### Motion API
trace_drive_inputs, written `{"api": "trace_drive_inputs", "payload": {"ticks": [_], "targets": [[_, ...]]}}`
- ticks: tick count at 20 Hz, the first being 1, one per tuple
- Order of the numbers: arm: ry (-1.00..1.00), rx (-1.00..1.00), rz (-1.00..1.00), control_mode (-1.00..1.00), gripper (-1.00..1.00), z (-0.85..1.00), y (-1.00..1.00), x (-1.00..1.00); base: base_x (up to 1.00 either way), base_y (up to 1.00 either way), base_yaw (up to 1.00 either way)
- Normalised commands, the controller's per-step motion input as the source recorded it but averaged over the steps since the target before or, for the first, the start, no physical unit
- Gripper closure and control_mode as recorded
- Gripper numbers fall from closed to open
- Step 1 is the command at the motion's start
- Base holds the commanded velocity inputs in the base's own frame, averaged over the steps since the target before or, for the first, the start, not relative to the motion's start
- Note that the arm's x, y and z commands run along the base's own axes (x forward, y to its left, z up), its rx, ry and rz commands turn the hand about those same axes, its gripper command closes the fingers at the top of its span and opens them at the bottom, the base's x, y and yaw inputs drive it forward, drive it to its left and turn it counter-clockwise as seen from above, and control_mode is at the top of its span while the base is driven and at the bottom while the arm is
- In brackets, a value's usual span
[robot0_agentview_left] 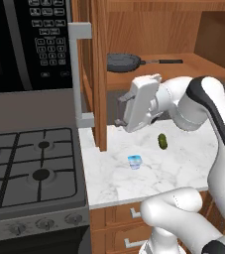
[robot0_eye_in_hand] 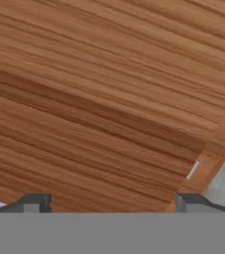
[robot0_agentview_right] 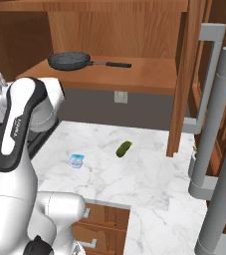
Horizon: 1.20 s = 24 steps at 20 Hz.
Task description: Pick the pan from the cabinet and place it on the stove. Then turn on the stove burner for the pan.
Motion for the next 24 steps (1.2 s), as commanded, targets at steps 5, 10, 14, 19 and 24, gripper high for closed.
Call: {"api": "trace_drive_inputs", "payload": {"ticks": [5,10,14,19,24], "targets": [[-0.29,-0.02,-0.02,-1.00,-1.00,0.03,-0.39,0.00,0.00,0.00,0.00],[-0.28,-0.01,-0.04,-1.00,-1.00,0.17,-0.35,0.00,0.00,0.00,0.00],[-0.26,-0.01,-0.08,-1.00,-1.00,0.24,-0.33,0.00,0.00,0.00,0.00],[-0.24,-0.01,-0.11,-1.00,-1.00,0.19,-0.29,0.01,0.00,0.00,0.00],[-0.20,-0.02,-0.12,-1.00,-1.00,0.09,-0.26,0.07,0.00,0.00,0.00]]}}
